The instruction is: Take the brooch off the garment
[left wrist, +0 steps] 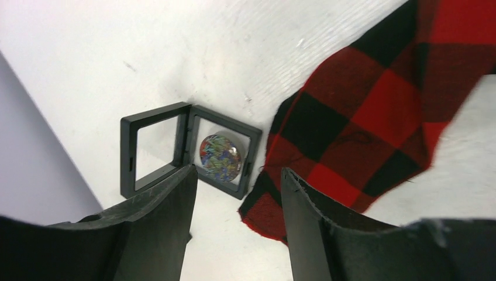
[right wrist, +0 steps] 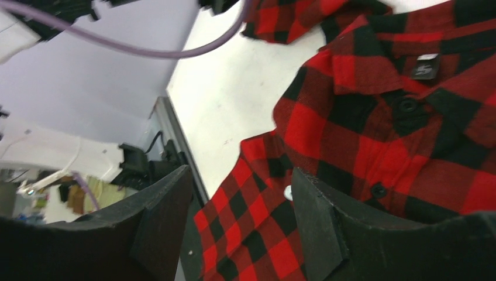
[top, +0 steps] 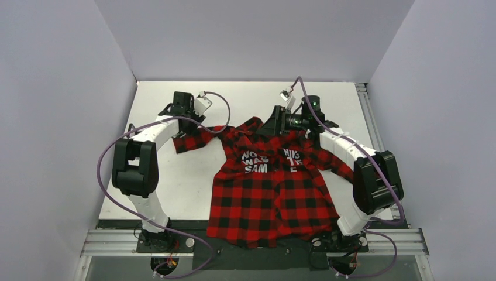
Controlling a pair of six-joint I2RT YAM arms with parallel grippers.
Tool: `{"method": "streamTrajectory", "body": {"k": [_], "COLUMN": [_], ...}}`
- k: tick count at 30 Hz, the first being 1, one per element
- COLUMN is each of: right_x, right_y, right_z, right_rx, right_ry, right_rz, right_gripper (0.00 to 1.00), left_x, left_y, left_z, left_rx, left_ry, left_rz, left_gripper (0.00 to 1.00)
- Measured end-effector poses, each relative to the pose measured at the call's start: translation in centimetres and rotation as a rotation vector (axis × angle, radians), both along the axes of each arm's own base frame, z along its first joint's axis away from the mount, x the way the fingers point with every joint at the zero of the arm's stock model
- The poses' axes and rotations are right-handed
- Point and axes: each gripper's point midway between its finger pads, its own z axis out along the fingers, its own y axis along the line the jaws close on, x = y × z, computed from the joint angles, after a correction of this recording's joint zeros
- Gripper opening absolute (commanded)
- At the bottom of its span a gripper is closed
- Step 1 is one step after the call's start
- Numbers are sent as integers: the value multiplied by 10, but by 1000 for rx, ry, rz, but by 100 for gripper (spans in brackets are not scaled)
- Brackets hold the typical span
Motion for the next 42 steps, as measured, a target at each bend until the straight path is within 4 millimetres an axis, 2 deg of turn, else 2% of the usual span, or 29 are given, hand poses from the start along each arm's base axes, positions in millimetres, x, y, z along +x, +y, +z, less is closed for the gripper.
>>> {"method": "streamTrajectory", "body": {"k": [4,9,13,17,21,24,33,38,42], "right_x": [25,76,109,131,143,148,148,144,154], "right_y": [-12,-44,-67,-87,-97,-100,-82,-77,-76], "right_z": [1,-4,-27,-64,-90,-101,-143,-155,-155], "right_rx": [-143,-377,-550,-714,-825,-889,-1018,-1047,-1077], "right_ry": [-72,-178,-195,-179,-174,-188,-224,-211,-216], "right_rz": [-50,-141,-178,-179,-157,-137,-20,20,36], "right_gripper": [56,55,55,55,56,58,59,59,59], "left_x": [-6,-17,-23,-28,-31,-31,-32,-39,-43], "left_y": [-23,-47,-54,-60,-63,-64,-64,-63,-62], "left_z": [11,10,3,-10,-17,-20,-31,-40,-47], "left_rx": [-130,-286,-381,-433,-455,-459,-467,-464,-458], "left_ry": [22,87,137,187,212,220,244,269,287], "left_rz": [-48,-84,-80,-69,-59,-53,-35,-26,-20], "left_gripper": [53,54,61,66,69,71,71,70,70]}}
